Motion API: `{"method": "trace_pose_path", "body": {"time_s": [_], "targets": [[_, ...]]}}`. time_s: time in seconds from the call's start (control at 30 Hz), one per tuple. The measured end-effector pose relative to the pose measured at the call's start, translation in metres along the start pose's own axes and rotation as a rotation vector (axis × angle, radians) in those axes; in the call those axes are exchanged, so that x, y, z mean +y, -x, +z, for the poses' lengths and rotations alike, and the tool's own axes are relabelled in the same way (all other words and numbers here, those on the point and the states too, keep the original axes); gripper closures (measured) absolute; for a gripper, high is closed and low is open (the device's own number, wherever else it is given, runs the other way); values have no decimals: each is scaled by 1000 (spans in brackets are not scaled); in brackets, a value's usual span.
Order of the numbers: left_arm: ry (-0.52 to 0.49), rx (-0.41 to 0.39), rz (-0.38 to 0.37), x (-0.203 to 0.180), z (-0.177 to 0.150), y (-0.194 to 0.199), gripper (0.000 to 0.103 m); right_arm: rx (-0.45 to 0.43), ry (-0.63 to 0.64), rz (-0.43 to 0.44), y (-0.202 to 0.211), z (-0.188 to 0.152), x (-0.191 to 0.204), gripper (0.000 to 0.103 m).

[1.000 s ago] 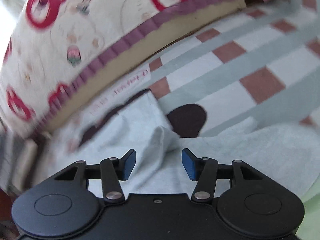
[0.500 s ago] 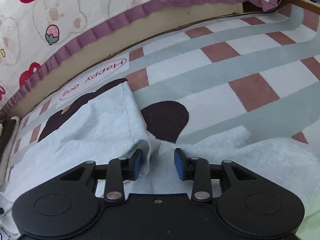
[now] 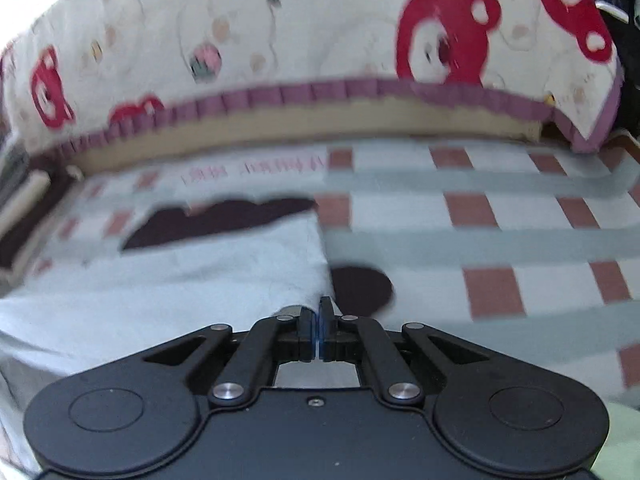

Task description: Fold clothes

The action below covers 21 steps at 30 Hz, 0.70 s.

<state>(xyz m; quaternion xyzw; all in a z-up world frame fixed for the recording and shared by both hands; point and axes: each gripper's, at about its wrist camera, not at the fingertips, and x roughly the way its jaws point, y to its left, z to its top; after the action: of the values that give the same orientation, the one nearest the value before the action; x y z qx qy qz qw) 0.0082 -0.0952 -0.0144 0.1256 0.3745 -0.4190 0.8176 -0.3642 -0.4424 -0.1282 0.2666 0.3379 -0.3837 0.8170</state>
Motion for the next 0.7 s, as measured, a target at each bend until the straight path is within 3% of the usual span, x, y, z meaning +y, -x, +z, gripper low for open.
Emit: {"method": "trace_pose_path", "body": {"time_s": [0.1,0.17,0.3,0.4,0.53,0.6,0.7], "targets": [[-11,48,-11,0,-14,-3,100,67,-48,15,-6,-11,-15,101],[-19,80,-19,0,-24,-4,100,49,-63,42,4,-12,-17,101],[-30,69,-20,3,-26,12,100,62,-11,48,23,-16,-16,101],[-24,136,-48,4,-36,9,100,150,-9,20,17,-29,-25,101],[-150,244,-16,-9,-57,-5,97,238,36,53,6,-52,-24,100],[-183,248,2,-13,-63,-6,96,236,110,28,5,-64,-23,99],[-176,254,-23,-10,-61,2,95,257,111,-6,9,-70,-34,99]]}}
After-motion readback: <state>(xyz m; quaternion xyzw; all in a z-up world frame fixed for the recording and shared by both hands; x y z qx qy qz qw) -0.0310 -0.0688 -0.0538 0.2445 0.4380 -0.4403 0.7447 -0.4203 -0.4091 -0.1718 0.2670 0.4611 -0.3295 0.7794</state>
